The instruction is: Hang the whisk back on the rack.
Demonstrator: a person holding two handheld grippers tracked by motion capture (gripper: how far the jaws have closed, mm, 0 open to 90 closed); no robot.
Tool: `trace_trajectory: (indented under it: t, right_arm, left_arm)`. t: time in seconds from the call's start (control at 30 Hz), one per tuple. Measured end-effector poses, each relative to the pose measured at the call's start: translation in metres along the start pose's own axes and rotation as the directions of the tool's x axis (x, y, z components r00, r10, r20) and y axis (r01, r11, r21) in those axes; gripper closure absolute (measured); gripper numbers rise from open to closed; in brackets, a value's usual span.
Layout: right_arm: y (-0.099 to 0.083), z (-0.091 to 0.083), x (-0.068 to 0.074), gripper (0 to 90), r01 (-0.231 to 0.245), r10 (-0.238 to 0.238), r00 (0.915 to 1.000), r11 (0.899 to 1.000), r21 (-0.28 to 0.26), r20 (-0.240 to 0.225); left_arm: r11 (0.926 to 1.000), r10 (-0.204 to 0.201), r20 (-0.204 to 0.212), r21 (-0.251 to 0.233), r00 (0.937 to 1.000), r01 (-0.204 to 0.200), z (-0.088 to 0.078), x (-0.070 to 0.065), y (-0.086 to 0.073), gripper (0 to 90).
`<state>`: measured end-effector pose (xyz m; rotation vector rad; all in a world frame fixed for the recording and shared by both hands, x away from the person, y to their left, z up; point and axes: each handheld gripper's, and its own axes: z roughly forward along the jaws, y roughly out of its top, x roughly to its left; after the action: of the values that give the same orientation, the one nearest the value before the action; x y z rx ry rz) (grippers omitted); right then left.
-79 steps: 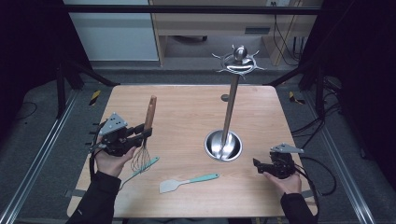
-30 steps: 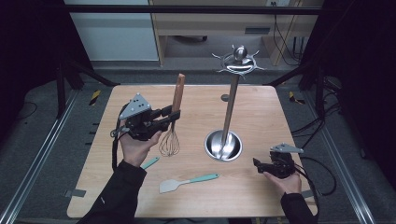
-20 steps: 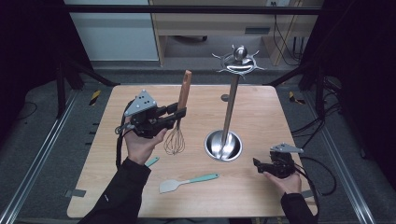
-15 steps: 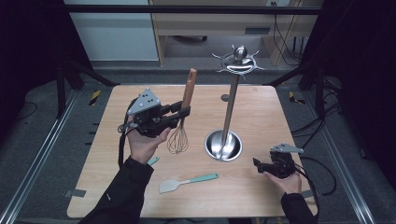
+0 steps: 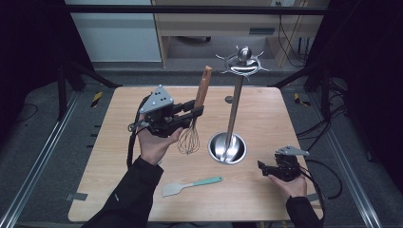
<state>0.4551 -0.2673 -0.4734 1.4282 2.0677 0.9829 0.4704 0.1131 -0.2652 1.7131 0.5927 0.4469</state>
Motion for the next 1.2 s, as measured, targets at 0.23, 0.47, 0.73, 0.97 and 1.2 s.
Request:
trace_trajectory:
  t: [0.23, 0.47, 0.73, 0.97, 1.2]
  right_arm:
    - [0.0, 0.0, 0.0, 22.3, 0.001, -0.001, 1.0, 1.0, -0.001, -0.002]
    - [0.0, 0.0, 0.0, 22.3, -0.004, 0.004, 1.0, 1.0, 0.001, -0.004]
    - [0.0, 0.0, 0.001, 22.4, -0.008, 0.008, 0.9999, 1.0, 0.003, -0.006]
    - [0.0, 0.0, 0.0, 22.4, -0.001, 0.001, 1.0, 1.0, 0.005, -0.006]
    - [0.0, 0.0, 0.001, 22.4, -0.007, 0.007, 0.9999, 1.0, 0.004, -0.007]
  left_arm:
    - [0.9999, 0.012, 0.004, 0.011, 0.9999, -0.012, 0.006, -0.004, 0.006, 69.0]
    - [0.9996, 0.018, 0.013, 0.021, 0.9998, -0.018, 0.015, -0.007, 0.008, 69.0]
    - [0.999, 0.027, 0.009, 0.034, 0.9996, -0.028, 0.022, -0.009, 0.01, 69.0]
    - [0.9985, 0.024, 0.002, 0.049, 0.9997, -0.024, 0.028, -0.008, 0.008, 69.0]
    - [0.9978, 0.004, 0.005, 0.066, 1.0, -0.005, 0.035, -0.009, 0.005, 68.9]
